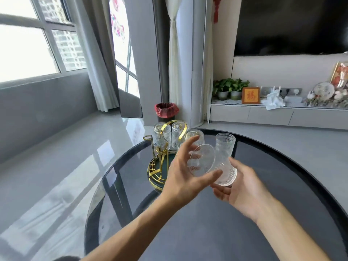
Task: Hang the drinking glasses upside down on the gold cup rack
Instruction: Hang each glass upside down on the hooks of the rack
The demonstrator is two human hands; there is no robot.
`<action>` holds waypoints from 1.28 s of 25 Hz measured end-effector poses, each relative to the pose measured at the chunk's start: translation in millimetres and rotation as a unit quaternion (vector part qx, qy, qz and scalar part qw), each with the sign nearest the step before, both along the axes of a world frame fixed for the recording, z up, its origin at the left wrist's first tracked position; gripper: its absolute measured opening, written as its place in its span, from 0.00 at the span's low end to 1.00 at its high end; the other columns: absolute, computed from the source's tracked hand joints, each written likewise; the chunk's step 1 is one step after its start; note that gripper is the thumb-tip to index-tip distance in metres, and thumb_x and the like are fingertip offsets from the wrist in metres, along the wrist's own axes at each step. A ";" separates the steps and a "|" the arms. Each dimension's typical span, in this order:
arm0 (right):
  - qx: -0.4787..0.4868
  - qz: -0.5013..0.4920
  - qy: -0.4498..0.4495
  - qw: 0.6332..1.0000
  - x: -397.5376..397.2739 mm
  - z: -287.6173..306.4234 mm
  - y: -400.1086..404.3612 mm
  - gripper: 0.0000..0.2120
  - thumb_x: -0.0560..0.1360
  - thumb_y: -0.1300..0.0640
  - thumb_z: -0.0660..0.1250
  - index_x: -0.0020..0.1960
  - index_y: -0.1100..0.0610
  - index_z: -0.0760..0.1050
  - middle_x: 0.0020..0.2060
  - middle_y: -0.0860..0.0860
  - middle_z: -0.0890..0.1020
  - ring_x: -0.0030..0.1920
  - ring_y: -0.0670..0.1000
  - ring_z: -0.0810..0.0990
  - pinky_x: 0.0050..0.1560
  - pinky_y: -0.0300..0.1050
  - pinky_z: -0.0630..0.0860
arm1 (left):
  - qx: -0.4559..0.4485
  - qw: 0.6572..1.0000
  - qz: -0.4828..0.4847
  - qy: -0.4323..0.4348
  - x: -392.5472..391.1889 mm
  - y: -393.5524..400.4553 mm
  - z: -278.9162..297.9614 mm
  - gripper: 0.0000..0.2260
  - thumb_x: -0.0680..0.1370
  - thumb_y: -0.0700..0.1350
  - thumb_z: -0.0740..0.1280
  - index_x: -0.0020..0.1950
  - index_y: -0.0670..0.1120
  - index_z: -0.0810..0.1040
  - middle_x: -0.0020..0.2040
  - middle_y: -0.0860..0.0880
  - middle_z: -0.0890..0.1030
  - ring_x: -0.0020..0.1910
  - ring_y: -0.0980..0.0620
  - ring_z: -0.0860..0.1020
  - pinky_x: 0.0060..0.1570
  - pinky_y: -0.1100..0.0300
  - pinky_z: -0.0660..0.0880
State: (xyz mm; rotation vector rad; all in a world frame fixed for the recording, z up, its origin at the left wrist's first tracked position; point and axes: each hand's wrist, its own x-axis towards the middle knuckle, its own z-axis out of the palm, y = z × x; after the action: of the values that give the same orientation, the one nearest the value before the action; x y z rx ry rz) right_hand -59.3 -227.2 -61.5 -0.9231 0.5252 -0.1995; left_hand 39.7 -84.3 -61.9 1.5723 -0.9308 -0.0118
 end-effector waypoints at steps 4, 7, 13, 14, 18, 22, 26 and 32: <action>-0.130 -0.016 -0.036 0.991 26.9 30.6 28.1 0.21 0.68 0.47 0.73 0.58 0.52 0.77 0.54 0.58 0.84 0.36 0.58 0.83 0.36 0.48 0.81 | -0.060 0.996 0.057 0.030 23.0 42.9 -9.5 0.36 0.67 0.56 0.80 0.72 0.62 0.67 0.63 0.58 0.79 0.62 0.54 0.79 0.55 0.56 0.79; -0.286 -0.056 -0.065 0.954 51.7 60.5 44.2 0.14 0.68 0.49 0.75 0.51 0.48 0.78 0.53 0.55 0.85 0.41 0.54 0.83 0.38 0.47 0.79 | -0.110 0.987 0.092 0.079 38.3 60.9 -13.9 0.33 0.70 0.57 0.77 0.72 0.61 0.68 0.64 0.55 0.80 0.65 0.54 0.78 0.62 0.48 0.77; -0.504 -0.108 -0.125 0.848 118.3 104.7 66.1 0.20 0.66 0.44 0.76 0.54 0.48 0.75 0.54 0.51 0.81 0.54 0.49 0.79 0.49 0.47 0.75 | -0.098 0.969 0.153 0.170 93.0 73.2 -10.3 0.31 0.76 0.52 0.72 0.76 0.59 0.62 0.66 0.55 0.74 0.69 0.51 0.73 0.70 0.42 0.69; -0.537 -0.103 -0.120 0.829 131.1 107.6 69.2 0.20 0.67 0.44 0.76 0.55 0.49 0.74 0.54 0.51 0.80 0.55 0.49 0.78 0.50 0.48 0.75 | -0.084 0.967 0.163 0.179 97.8 74.2 -12.6 0.32 0.77 0.50 0.72 0.78 0.57 0.61 0.67 0.54 0.72 0.70 0.50 0.71 0.71 0.42 0.67; -0.650 -0.060 -0.083 0.753 171.7 105.1 79.4 0.22 0.67 0.45 0.75 0.57 0.49 0.73 0.57 0.48 0.79 0.58 0.52 0.77 0.52 0.48 0.73 | -0.013 0.963 0.205 0.173 100.9 75.8 -18.9 0.36 0.77 0.50 0.72 0.80 0.56 0.56 0.76 0.49 0.69 0.74 0.49 0.67 0.71 0.46 0.66; -0.738 -0.029 -0.051 0.673 187.4 85.0 82.0 0.23 0.67 0.44 0.75 0.59 0.46 0.72 0.59 0.46 0.80 0.57 0.53 0.78 0.50 0.45 0.69 | -0.007 0.962 0.210 0.174 105.6 82.0 -14.4 0.45 0.71 0.51 0.78 0.81 0.56 0.53 0.76 0.49 0.68 0.74 0.49 0.66 0.72 0.46 0.66; -0.818 0.009 -0.036 0.573 200.0 70.1 85.0 0.22 0.67 0.42 0.72 0.57 0.46 0.70 0.56 0.48 0.82 0.53 0.55 0.80 0.54 0.51 0.64 | -0.022 0.960 0.205 0.187 106.3 86.9 -9.1 0.46 0.70 0.49 0.79 0.80 0.57 0.55 0.73 0.51 0.71 0.72 0.51 0.68 0.66 0.54 0.66; -0.859 0.058 -0.016 0.509 209.3 53.8 84.7 0.21 0.69 0.40 0.70 0.55 0.48 0.66 0.47 0.47 0.82 0.51 0.56 0.82 0.68 0.62 0.58 | -0.014 0.961 0.216 0.173 108.6 90.1 -7.5 0.45 0.70 0.50 0.79 0.80 0.57 0.56 0.75 0.49 0.69 0.73 0.52 0.68 0.71 0.49 0.67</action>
State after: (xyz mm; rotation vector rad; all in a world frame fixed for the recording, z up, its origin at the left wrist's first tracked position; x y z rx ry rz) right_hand 150.0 -142.5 -7.7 -2.9300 0.0197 -0.6631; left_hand 148.3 5.8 -69.4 1.6520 -0.3053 0.0333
